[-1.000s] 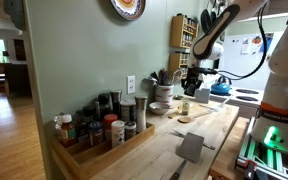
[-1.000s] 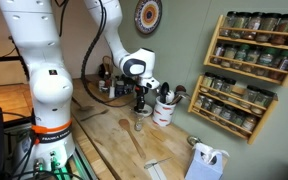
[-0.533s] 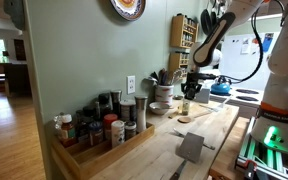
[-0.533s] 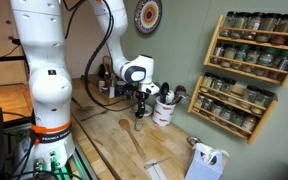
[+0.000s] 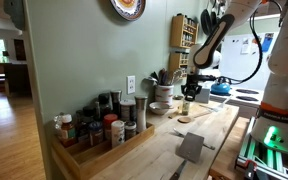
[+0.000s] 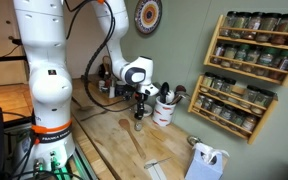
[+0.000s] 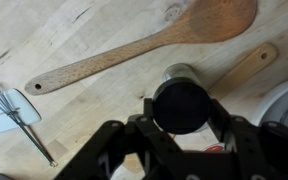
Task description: Put the black lid on the open jar.
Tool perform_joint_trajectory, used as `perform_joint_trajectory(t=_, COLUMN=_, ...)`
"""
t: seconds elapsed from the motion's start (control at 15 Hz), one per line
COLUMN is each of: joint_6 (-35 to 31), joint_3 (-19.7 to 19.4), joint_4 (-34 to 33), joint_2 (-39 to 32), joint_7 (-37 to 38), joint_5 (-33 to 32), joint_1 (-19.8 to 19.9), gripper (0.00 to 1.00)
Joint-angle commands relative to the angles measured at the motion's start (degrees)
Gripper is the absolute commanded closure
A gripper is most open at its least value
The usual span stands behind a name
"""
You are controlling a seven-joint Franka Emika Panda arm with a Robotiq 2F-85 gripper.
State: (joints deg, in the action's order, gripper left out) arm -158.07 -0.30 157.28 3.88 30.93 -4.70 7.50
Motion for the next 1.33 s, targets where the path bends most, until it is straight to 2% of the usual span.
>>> perform_joint_trajectory(t=0.0, joint_6=-0.57, joint_3=-0.08, joint_4=-0.19, joint_2=-0.41, joint_7=1.13, joint_5=-0.33, joint_1=-0.82, gripper=0.69)
perform_joint_trajectory(t=1.27, joint_6=0.17, joint_3=-1.02, joint_4=-4.26, joint_2=-4.89, joint_7=4.84, joint_5=-3.51, joint_1=-2.03, gripper=0.69)
